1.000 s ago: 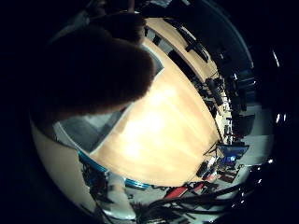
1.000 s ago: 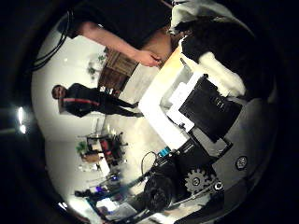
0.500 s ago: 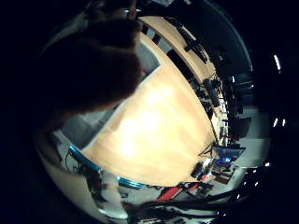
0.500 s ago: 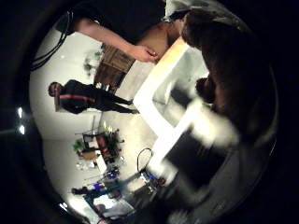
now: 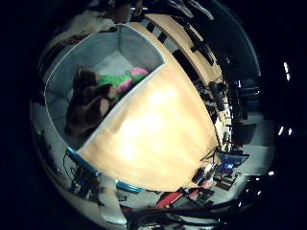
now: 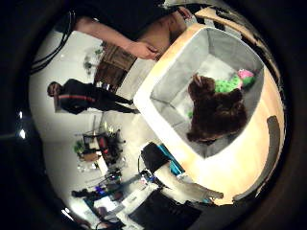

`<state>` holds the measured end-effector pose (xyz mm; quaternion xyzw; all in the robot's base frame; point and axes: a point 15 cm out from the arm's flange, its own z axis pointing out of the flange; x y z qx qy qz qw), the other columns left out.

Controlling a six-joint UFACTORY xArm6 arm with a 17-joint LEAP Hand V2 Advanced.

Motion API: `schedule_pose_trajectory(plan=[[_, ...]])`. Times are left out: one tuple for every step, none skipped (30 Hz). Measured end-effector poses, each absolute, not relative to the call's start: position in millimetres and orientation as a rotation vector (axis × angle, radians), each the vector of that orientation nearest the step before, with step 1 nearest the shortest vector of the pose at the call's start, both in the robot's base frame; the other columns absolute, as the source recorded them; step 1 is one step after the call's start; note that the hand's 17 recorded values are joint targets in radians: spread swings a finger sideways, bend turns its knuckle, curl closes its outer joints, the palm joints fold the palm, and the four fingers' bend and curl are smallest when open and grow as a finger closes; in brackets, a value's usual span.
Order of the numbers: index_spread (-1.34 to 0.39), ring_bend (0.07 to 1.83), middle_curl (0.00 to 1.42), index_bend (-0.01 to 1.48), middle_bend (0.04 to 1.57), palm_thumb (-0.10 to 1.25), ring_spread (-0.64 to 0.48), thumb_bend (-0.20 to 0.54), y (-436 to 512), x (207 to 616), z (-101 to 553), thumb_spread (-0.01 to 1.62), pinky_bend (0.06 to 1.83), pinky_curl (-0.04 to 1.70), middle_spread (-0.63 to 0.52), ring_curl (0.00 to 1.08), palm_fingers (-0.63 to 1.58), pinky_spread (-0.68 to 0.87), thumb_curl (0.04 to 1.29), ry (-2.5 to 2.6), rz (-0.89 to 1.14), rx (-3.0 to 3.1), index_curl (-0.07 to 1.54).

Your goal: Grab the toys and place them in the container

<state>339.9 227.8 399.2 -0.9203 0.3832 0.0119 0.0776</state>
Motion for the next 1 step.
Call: schedule_pose_trajectory(plan=[[-0.5,0.68,0.37,0.18,0.43,0.19,-0.13,-0.035,228.3,340.0,399.3,0.86,0.78,0.28,-0.21,0.26,0.26,0.14,0.27,1.147,0.036,-2.755,0.44]])
